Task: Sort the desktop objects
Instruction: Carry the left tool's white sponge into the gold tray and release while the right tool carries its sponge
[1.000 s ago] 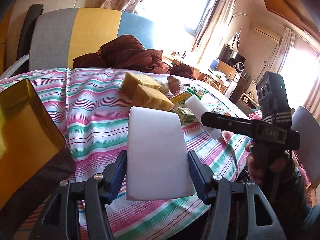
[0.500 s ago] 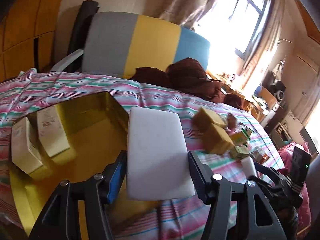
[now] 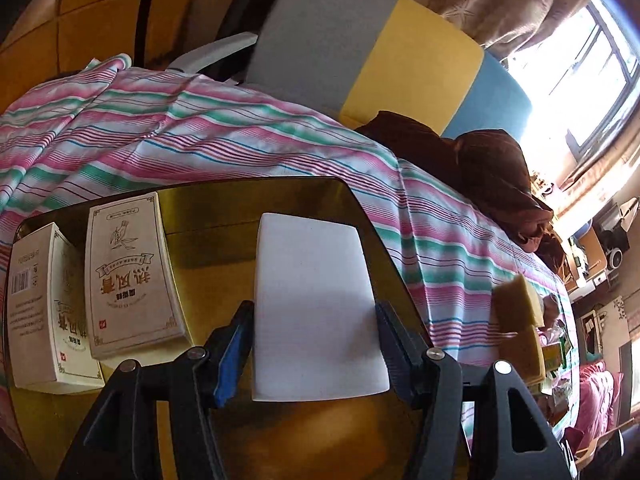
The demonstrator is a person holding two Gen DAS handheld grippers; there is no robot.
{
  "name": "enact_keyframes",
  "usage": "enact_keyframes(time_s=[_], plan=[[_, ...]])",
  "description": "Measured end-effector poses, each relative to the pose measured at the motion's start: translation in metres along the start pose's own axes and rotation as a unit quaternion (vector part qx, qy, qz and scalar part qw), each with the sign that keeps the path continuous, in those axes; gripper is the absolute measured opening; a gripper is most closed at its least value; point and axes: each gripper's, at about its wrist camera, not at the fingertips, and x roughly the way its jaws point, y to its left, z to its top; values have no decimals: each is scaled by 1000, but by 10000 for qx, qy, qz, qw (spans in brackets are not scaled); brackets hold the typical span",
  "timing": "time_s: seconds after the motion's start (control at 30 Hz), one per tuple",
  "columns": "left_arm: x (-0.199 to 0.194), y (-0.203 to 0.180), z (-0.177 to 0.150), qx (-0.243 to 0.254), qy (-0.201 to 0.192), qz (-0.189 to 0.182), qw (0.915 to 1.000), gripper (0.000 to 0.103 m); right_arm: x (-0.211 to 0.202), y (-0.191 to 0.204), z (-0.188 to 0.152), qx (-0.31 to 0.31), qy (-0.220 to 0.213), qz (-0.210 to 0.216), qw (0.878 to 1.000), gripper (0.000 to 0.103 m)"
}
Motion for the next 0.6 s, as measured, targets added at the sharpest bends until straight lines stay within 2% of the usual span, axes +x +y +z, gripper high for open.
enact_keyframes(time_s=[0.23, 0.4, 0.6], plan=[[15, 2, 9, -119, -62, 343, 9993, 61, 3, -7, 2, 79, -10, -15, 10000, 101], [16, -5, 5, -109, -88, 375, 9992, 62, 6, -11, 1, 133, 9, -2, 9999, 101], [21, -1, 5, -222, -39, 580, 9981, 62, 7, -15, 0, 203, -11, 35, 9998, 101]])
